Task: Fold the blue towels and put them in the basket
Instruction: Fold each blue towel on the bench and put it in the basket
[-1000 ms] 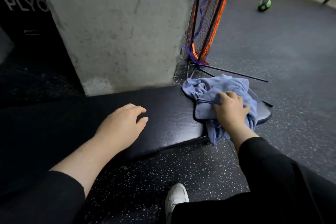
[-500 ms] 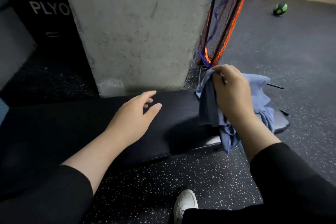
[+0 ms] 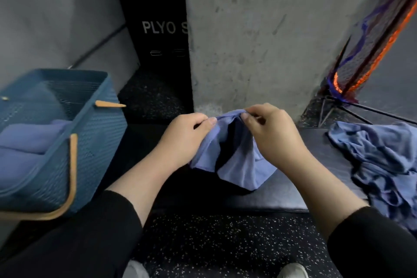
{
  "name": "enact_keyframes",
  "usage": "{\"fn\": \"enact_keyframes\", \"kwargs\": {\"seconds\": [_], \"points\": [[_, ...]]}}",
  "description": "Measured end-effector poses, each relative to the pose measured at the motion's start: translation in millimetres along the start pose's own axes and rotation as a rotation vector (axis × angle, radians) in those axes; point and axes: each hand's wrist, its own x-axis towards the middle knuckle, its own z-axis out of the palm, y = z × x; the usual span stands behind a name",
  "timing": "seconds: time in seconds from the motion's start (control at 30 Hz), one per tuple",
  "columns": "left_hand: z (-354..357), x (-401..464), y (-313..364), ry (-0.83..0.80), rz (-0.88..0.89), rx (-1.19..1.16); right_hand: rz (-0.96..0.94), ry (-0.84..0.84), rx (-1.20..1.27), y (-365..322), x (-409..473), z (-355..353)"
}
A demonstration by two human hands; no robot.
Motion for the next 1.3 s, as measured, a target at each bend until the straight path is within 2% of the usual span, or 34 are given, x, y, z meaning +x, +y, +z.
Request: {"fn": "enact_keyframes", "kwargs": {"seconds": [0.1, 0.13, 0.2, 0.27, 0.3, 0.4, 0.47, 0.53, 0.67, 0.77, 0.87, 0.97, 1.0, 1.07, 1.13, 1.2, 1.3], "points": [[-16.6, -5.2, -22.1, -0.103, -0.057, 0.085, -0.001, -0.021, 0.043, -14.2, -3.9, 14.9], [-19.6, -6.9, -28.3, -0.085, -0.081, 0.111, -0.001, -0.014, 0.044, -18.2, -5.3, 18.9], [-28.8, -7.0, -30.2, 0.061, -0.083, 0.093, 0.007, 0.012, 0.045, -22.8, -4.1, 22.2], [-42.2, -6.4, -18.5, 0.247, -0.014, 0.038, 0.033, -0.002, 0.074, -29.2, -1.4, 21.2], [-47.4, -6.0, -11.8, 0.288, 0.032, -0.001, 0.026, -0.042, 0.116, -32.6, -0.2, 20.1], [-51.1, -10.5, 6.5, 0.254, 0.121, -0.101, -0.053, -0.201, 0.256, -46.0, -0.8, 17.0], [-48.4, -12.4, 11.1, 0.226, 0.138, -0.161, -0.095, -0.245, 0.253, -53.8, -1.4, 19.0], [-48.5, -11.0, 12.1, 0.213, 0.131, -0.214, -0.113, -0.210, 0.195, -56.2, -1.8, 23.8], [-53.8, -7.3, 1.5, 0.082, 0.070, -0.175, 0.014, -0.013, 0.258, -59.2, 1.5, 21.9], [-56.6, -8.1, -7.8, 0.126, 0.004, -0.180, 0.096, 0.122, 0.346, -53.2, 5.5, 10.5], [-59.1, -10.9, -1.6, 0.178, -0.037, -0.465, 0.059, -0.023, 0.338, -55.0, -1.0, 5.9], [-54.1, -13.7, 13.9, 0.152, -0.013, -0.493, -0.044, -0.262, 0.451, -60.4, -9.9, 9.7], [-50.5, -14.6, 18.9, 0.141, -0.007, -0.487, -0.060, -0.292, 0.436, -63.4, -12.5, 10.3], [-44.1, -13.5, 24.3, 0.138, -0.015, -0.476, -0.094, -0.267, 0.355, -66.5, -15.7, 11.0], [-40.1, -11.7, 27.6, 0.120, -0.031, -0.500, -0.065, -0.182, 0.286, -63.8, -15.2, 10.4], [-36.1, -12.6, 27.6, 0.042, -0.047, -0.541, -0.013, -0.068, 0.318, -62.0, -12.8, 5.7], [-28.1, -15.6, 14.9, -0.046, -0.074, -0.373, 0.074, 0.035, 0.391, -52.8, -5.5, -5.2]]}}
